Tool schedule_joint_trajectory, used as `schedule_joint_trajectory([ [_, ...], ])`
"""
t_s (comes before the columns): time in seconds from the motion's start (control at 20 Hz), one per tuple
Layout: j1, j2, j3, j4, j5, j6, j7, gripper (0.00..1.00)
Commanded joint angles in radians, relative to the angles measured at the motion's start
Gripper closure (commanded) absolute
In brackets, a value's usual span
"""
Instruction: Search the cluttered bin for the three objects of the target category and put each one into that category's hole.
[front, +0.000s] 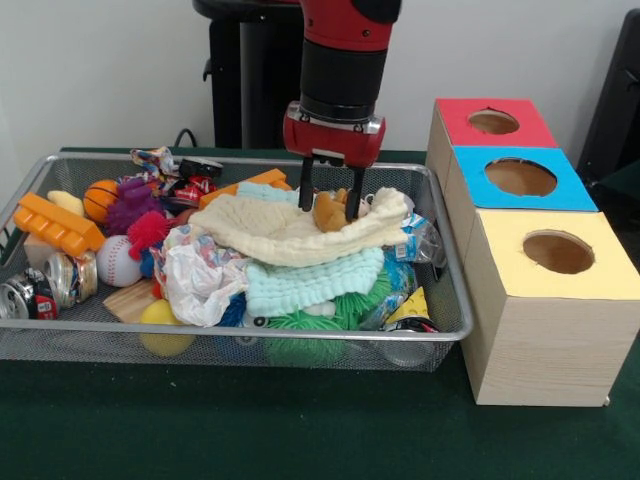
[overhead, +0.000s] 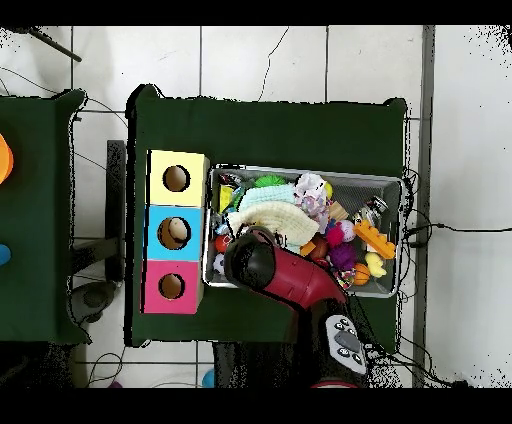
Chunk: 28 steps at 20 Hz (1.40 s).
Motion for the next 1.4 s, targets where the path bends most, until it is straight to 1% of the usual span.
schedule_joint_trajectory([
  [0.05,-0.015,0.032,0.095,-0.005,0.030,-0.034,0.217,1.00],
  [0.45,-0.014,0.022,0.087,-0.004,0.028,-0.011,0.208,1.00],
  [0.65,-0.007,0.002,0.080,-0.002,0.031,0.019,0.206,1.00],
  [1.05,0.042,-0.159,0.006,-0.005,0.036,0.263,0.200,1.00],
  [1.25,0.046,-0.204,-0.008,-0.014,0.031,0.339,0.197,1.00],
  [1.4,0.048,-0.221,-0.014,-0.019,0.027,0.370,0.197,1.00],
])
